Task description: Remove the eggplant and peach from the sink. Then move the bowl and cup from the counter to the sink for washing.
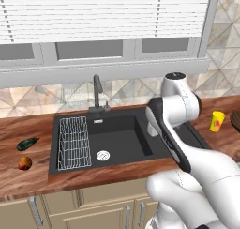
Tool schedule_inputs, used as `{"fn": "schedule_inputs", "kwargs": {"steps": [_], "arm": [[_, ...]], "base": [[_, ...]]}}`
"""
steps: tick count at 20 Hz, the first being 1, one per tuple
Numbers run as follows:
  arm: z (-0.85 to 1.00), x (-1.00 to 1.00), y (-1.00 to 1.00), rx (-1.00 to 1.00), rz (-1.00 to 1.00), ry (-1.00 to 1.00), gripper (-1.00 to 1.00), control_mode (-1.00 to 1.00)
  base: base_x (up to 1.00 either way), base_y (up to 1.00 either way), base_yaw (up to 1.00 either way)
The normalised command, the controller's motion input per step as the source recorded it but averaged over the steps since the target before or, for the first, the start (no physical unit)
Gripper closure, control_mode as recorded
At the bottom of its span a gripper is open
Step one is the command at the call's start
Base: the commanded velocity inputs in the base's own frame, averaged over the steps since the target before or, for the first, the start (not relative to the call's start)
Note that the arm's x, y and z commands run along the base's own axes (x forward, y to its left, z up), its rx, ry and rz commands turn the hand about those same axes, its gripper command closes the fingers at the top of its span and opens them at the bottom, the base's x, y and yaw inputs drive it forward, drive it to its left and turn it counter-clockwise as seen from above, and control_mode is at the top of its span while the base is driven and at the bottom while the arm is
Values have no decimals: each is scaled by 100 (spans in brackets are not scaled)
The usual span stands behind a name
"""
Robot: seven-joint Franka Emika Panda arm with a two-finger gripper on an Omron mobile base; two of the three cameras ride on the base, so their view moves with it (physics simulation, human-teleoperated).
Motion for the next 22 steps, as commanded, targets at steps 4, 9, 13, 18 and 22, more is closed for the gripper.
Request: {"fn": "schedule_inputs", "kwargs": {"steps": [4,9,13,18,22], "arm": [[0,-14,-19,0,0,-2,-100,-100],[0,-12,-15,0,0,0,-100,-100],[0,-15,-17,0,0,-1,-100,-100],[0,-15,-19,0,0,-1,-100,-100],[0,-18,-25,0,0,-3,-100,-100]], "base": [[0,0,0],[0,0,0],[0,0,0],[0,0,0],[0,0,0]]}}
